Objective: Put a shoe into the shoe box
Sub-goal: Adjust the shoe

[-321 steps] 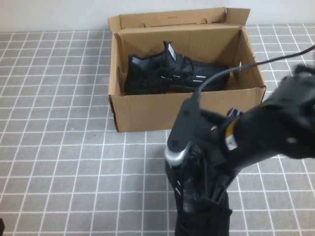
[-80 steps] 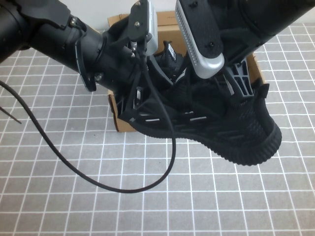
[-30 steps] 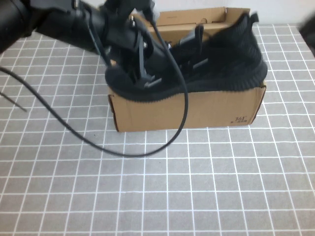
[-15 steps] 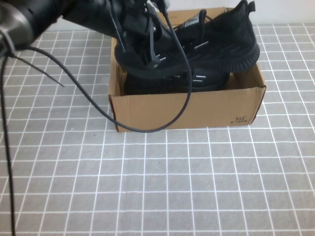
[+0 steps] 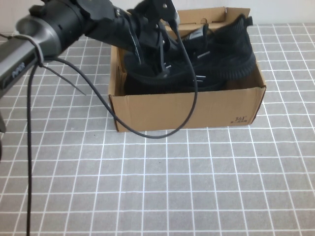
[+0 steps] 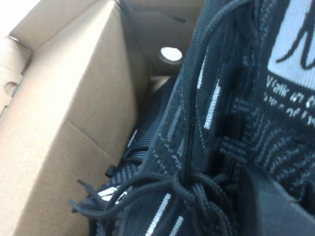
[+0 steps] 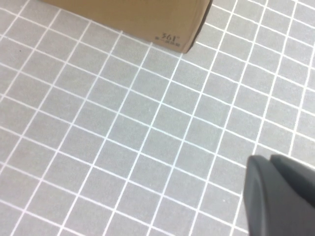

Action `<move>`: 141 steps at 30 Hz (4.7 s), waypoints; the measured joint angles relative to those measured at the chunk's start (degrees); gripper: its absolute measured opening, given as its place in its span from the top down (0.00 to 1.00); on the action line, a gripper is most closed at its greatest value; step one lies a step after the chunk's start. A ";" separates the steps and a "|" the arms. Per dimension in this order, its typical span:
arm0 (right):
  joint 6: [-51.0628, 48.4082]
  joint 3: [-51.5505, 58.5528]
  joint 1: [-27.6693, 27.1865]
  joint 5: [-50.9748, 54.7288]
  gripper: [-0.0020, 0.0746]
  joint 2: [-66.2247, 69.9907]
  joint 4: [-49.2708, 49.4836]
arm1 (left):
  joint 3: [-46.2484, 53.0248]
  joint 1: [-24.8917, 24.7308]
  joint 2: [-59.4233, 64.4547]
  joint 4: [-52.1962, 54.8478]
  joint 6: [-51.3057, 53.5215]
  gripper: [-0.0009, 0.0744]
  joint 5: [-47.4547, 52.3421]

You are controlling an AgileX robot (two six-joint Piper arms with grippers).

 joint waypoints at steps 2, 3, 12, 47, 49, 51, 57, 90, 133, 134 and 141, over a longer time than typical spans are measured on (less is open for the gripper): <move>0.00 0.10 0.00 -0.14 0.99 0.00 -0.23 | 0.00 -0.28 0.28 1.20 0.00 0.95 -0.09; 0.00 0.10 0.00 -0.14 0.99 0.00 -0.35 | 0.00 -0.40 0.53 2.00 -0.12 0.95 -0.09; 0.00 0.10 0.00 -0.38 0.99 0.00 -0.44 | 0.00 -0.50 0.62 5.85 -2.75 0.95 2.19; 0.00 0.33 0.00 -2.70 0.99 0.00 -0.57 | -0.04 -2.43 6.64 8.50 -5.36 0.96 1.07; 0.00 0.33 0.00 -2.70 0.99 0.00 -0.57 | -0.04 -2.43 7.18 8.50 -4.69 0.96 1.07; 0.00 0.33 0.00 -2.70 1.00 0.00 -0.57 | -0.04 -2.43 7.41 8.50 -4.24 0.96 1.07; 0.00 0.33 0.00 -2.70 1.00 0.00 -0.57 | -0.13 -2.43 7.41 8.50 -3.98 0.96 1.81; 0.03 0.33 0.00 -2.97 0.99 0.00 -0.57 | -4.70 -2.43 6.42 7.51 -10.28 0.96 10.77; 0.03 0.33 0.00 -2.97 0.99 0.00 -0.57 | -4.70 -2.43 11.22 6.35 -9.13 0.74 9.97; 0.03 0.33 0.00 -2.97 1.00 0.00 -0.57 | -4.70 -2.43 11.00 6.46 -9.71 0.66 9.86; 0.03 0.33 0.00 -2.97 0.99 0.00 -0.35 | -4.70 -2.43 5.36 7.20 -14.39 0.33 8.34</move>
